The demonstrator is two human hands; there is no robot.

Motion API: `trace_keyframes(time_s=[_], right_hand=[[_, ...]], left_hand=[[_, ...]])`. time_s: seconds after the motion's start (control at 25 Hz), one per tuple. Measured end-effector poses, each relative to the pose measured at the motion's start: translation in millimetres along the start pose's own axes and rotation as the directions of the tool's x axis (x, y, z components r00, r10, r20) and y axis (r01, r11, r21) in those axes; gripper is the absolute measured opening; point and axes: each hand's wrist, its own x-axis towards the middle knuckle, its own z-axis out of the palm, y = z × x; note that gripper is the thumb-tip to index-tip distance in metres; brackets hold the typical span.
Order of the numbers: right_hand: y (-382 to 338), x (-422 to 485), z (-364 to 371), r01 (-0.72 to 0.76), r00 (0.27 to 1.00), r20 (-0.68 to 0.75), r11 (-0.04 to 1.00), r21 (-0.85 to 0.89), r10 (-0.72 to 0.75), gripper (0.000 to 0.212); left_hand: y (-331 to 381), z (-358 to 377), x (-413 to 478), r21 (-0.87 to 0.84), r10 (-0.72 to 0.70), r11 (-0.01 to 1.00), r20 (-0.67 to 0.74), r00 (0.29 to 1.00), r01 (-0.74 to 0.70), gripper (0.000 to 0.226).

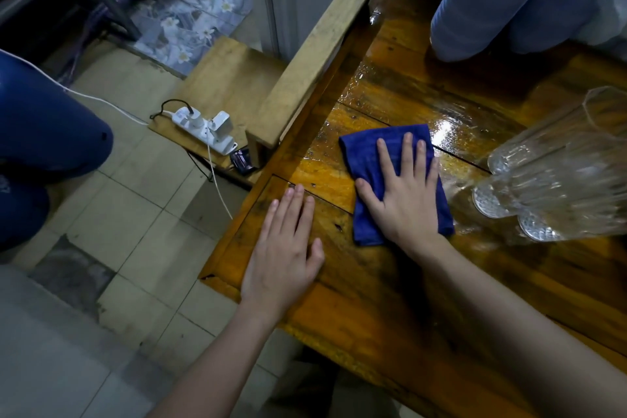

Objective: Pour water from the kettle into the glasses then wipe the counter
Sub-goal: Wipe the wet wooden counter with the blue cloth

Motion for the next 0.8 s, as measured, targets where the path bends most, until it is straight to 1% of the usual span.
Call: trace_keyframes(time_s=[0.2,0.36,0.44,0.56,0.64,0.72,0.8], right_hand=[[-2.4,50.8,-4.8,0.026,1.0,-0.002,0.999,0.028,-0.026,0.077],[-1.0,87.5,-8.6,-0.018,1.0,0.013,0.999,0.042,0.018,0.078],[-9.5,101.9,-8.6,-0.081,0.997,0.013,0.996,0.044,0.08,0.079],[-32.9,110.8,-5.2,-0.222,0.975,-0.007,0.973,0.055,0.223,0.078],[-47.6,107.4,-1.1,-0.273,0.96,-0.034,0.959,0.068,0.276,0.079],[-57.9,98.3,2.9,-0.256,0.963,-0.063,0.964,0.077,0.261,0.079],[-64.6,84.3,5.4,-0.202,0.976,-0.072,0.976,0.082,0.208,0.079]], left_hand=[[-0.1,-0.2,0.6,-0.012,-0.003,1.0,-0.008,1.0,0.003,0.061],[-0.1,0.5,0.5,-0.022,0.001,1.0,-0.018,1.0,-0.002,0.06],[0.1,1.0,0.8,-0.019,0.0,1.0,-0.02,1.0,0.0,0.061],[0.0,1.7,0.9,-0.014,-0.004,1.0,-0.02,1.0,0.004,0.061],[0.1,1.7,0.3,-0.003,-0.005,1.0,-0.018,1.0,0.005,0.061],[0.5,1.8,-0.1,0.002,-0.005,1.0,-0.02,1.0,0.005,0.061],[0.7,1.6,0.4,0.0,0.001,1.0,-0.019,1.0,-0.001,0.061]])
